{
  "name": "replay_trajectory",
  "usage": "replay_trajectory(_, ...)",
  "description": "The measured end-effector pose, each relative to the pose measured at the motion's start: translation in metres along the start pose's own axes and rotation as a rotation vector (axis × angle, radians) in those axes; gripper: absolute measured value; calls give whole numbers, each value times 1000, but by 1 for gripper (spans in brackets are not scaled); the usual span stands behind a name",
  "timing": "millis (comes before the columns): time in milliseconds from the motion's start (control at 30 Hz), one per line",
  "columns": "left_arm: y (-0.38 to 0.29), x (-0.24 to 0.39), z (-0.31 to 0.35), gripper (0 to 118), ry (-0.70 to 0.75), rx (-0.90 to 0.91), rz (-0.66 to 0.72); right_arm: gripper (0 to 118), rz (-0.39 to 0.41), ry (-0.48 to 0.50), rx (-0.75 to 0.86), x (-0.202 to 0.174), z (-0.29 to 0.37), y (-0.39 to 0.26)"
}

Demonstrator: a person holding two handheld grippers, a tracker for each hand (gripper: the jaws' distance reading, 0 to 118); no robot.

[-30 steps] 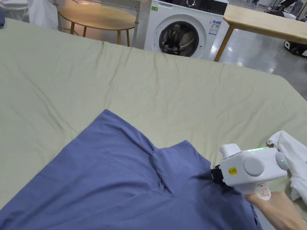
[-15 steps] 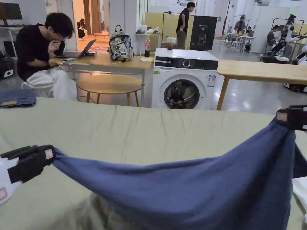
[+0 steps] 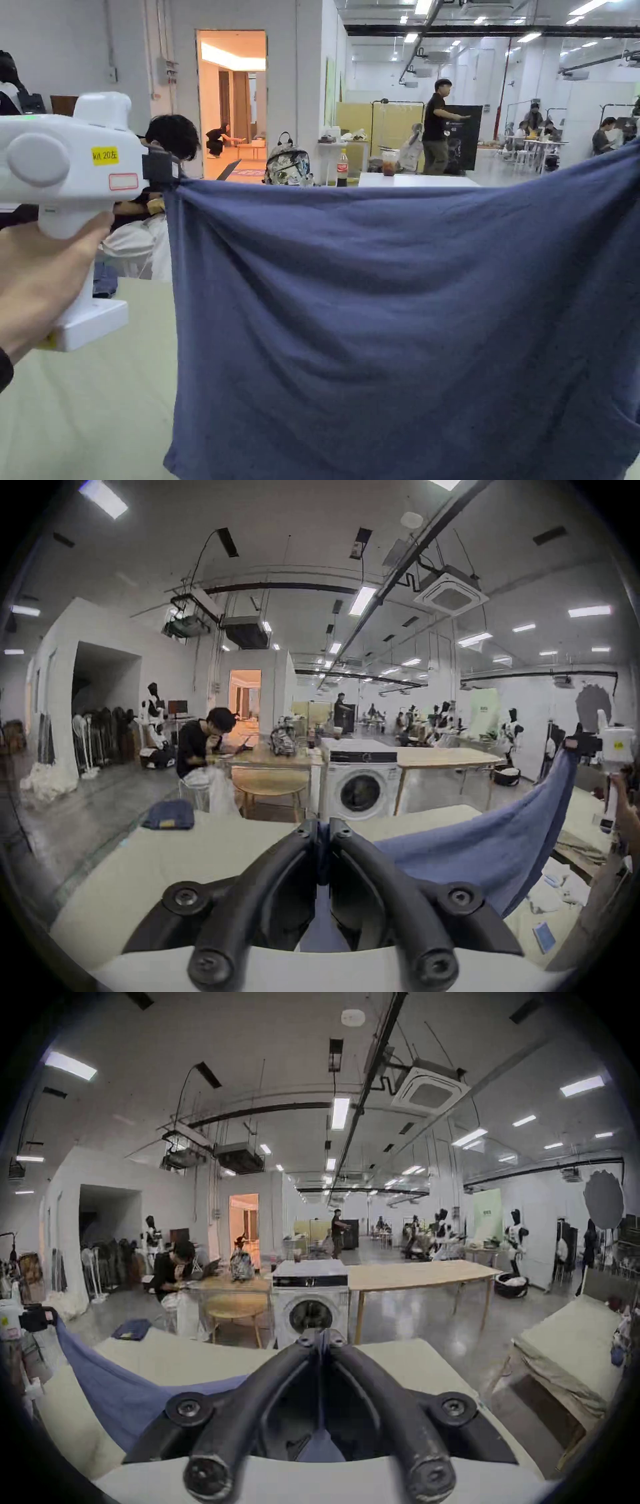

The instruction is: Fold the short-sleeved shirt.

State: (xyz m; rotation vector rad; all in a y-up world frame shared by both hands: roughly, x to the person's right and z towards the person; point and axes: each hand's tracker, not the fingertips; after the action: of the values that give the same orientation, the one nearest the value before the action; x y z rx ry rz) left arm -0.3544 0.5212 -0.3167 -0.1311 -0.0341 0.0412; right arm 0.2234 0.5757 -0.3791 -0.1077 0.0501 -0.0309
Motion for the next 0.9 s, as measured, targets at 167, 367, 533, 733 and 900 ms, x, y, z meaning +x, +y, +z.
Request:
replay_trajectory(167,32,-3,-14,0,52,11,-14,0,20,-22,45,-25,-40,25)
replay_trajectory(367,53,-3,-16,0,86,50,-64,0,9,-34,86,-34,-77,55)
replay_trajectory(533,49,10,-19,0,84,68,-79,0,16,-57,100,-37,-87,71)
replay_trajectory(733,9,5,-45,0,61,12,-64,0,-36,-18,43,-26,-90,25)
replay_trajectory(900,-53,0,-45,0,25,-52,22,0,-41,0,-51,-11,-84,-44)
